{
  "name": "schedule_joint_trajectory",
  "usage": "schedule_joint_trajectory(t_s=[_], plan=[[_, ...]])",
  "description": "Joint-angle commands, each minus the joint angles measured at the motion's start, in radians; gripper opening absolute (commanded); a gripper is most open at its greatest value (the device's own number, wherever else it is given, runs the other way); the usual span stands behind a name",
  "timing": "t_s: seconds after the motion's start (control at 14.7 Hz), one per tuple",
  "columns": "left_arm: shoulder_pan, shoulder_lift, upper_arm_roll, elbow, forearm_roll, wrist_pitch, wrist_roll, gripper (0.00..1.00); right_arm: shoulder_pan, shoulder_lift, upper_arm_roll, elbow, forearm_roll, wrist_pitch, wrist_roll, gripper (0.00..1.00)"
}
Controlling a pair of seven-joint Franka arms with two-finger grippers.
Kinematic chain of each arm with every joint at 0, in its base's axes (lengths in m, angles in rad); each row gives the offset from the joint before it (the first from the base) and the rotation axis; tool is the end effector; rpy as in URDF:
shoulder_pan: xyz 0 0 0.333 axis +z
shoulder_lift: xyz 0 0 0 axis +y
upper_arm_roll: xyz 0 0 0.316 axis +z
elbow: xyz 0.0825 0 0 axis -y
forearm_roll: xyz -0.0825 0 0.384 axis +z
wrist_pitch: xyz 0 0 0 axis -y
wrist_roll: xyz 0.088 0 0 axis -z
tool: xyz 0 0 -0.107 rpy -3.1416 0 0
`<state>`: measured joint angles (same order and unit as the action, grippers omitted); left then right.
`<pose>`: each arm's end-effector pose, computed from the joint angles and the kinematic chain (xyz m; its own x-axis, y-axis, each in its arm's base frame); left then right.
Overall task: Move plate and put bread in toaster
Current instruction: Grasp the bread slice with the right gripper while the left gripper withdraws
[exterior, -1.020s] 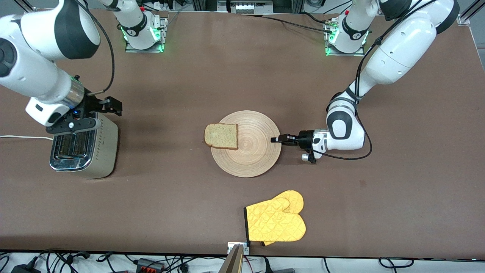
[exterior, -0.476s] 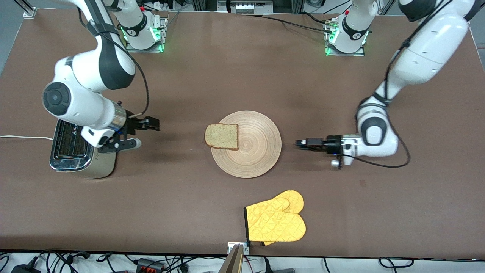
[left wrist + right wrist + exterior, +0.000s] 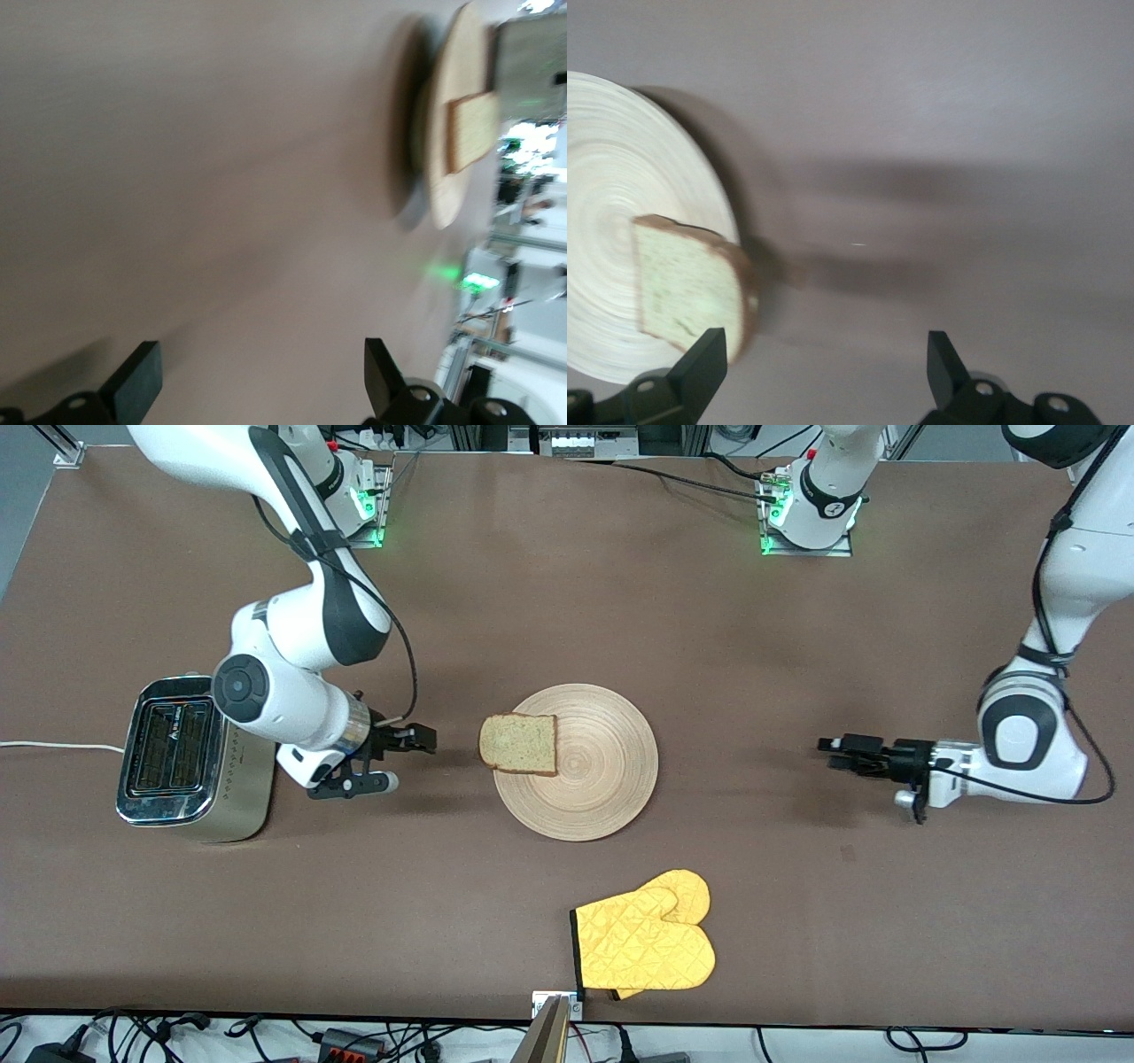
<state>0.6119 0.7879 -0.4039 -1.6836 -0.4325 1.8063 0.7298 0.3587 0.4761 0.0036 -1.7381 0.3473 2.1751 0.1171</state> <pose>0.6003 0.1060 0.1565 0.9474 -0.3027 -0.1042 -0.1083 -0.6094 0.7855 0.6126 0.2458 0.3032 0.9937 0.0535 -0.0981 0.0259 -0.9641 -0.2642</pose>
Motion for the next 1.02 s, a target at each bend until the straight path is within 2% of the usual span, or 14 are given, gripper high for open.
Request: schedule_joint_trajectory(t_s=[0.0,0.2,0.41,0.48,0.54,0.82,0.95], plan=[[-0.003,-0.015,0.002,0.128,0.215,-0.108,-0.09,1.0,0.049,0.073,-0.001,0.02,0.114,0.086,-0.002,1.0],[-0.007,-0.015,-0.007,0.247,0.461,-0.182,-0.159,1.0,0.066,0.12,-0.001,0.026,0.124,0.13,0.018,1.0],[-0.064,-0.016,-0.018,0.32,0.592,-0.255,-0.274,1.0,0.085,0.148,-0.001,0.04,0.137,0.13,0.033,1.0],[-0.099,-0.024,-0.018,0.343,0.633,-0.283,-0.335,1.0,0.086,0.148,0.001,0.04,0.183,0.124,0.044,1.0],[-0.142,-0.038,-0.018,0.36,0.673,-0.31,-0.413,1.0,0.094,0.15,0.001,0.037,0.22,0.12,0.041,1.0],[-0.286,-0.105,-0.013,0.364,0.767,-0.364,-0.593,1.0,0.105,0.176,0.001,0.038,0.258,0.129,0.049,0.99],[-0.355,-0.142,-0.015,0.366,0.83,-0.415,-0.66,1.0,0.105,0.176,0.0,0.037,0.274,0.127,0.039,0.95]])
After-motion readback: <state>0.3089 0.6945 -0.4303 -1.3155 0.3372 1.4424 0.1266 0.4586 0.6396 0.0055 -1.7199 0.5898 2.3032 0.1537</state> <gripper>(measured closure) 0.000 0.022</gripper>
